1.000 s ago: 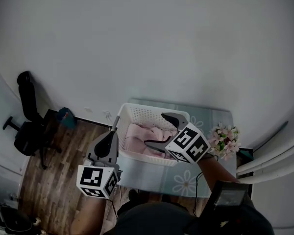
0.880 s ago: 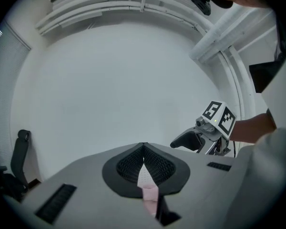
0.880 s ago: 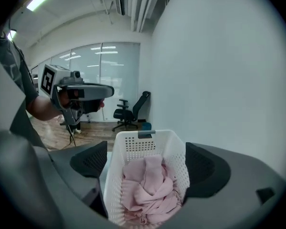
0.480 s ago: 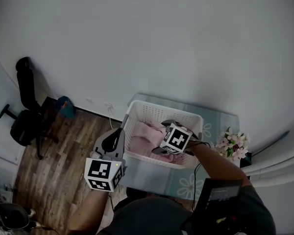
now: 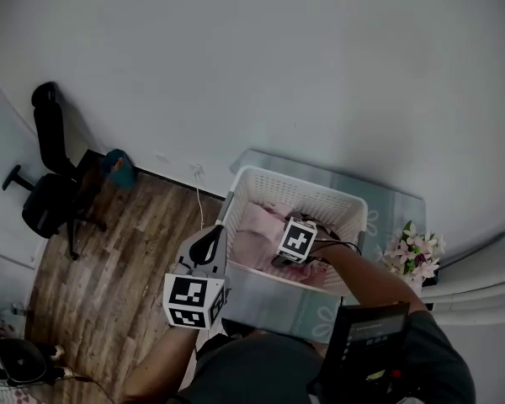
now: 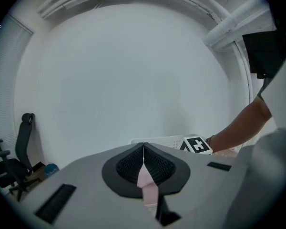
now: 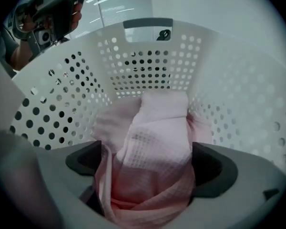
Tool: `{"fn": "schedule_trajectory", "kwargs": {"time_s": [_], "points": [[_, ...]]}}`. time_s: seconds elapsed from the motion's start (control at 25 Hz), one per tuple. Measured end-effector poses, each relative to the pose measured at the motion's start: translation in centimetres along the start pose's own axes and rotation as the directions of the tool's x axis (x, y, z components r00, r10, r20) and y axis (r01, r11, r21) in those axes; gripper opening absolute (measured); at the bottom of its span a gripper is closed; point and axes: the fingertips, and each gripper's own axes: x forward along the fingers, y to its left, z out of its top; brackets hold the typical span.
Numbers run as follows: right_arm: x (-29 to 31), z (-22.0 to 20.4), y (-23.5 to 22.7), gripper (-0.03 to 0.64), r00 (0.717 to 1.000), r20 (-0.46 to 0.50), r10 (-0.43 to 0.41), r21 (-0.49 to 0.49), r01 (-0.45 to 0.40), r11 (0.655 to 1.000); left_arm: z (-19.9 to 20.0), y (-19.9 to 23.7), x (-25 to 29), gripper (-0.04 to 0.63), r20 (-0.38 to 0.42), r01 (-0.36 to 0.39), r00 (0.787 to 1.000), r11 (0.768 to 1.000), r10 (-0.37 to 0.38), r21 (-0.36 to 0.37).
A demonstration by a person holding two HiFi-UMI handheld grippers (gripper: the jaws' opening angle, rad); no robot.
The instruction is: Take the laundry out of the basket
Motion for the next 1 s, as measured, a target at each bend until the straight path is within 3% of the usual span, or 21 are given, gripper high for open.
{"fn": "schedule_trajectory", "kwargs": {"time_s": [0.36, 0.64, 1.0], "points": [[4.7, -1.6, 0.0, 0.56, 0.997, -0.071, -0.02, -0.052, 0.016, 0.999, -1.9, 0.2, 0.7, 0.008, -0.041, 0.008, 0.999, 1.0, -0.009, -0.029], [5.8, -1.8, 0.2, 0.552, 0.994, -0.107, 0.013, -0.019, -0.015, 1.0, -2.3, 0.7, 0.7, 0.008, -0.042, 0.0, 0.999, 0.999, -0.002, -0.047], [5.3, -1.5, 1.5, 0.319, 0.995, -0.093, -0.03, -0.049, 0.025, 0.998, -1.4, 0.9, 0.3, 0.008, -0.023, -0.002, 1.0, 0.999, 0.0, -0.052]]}}
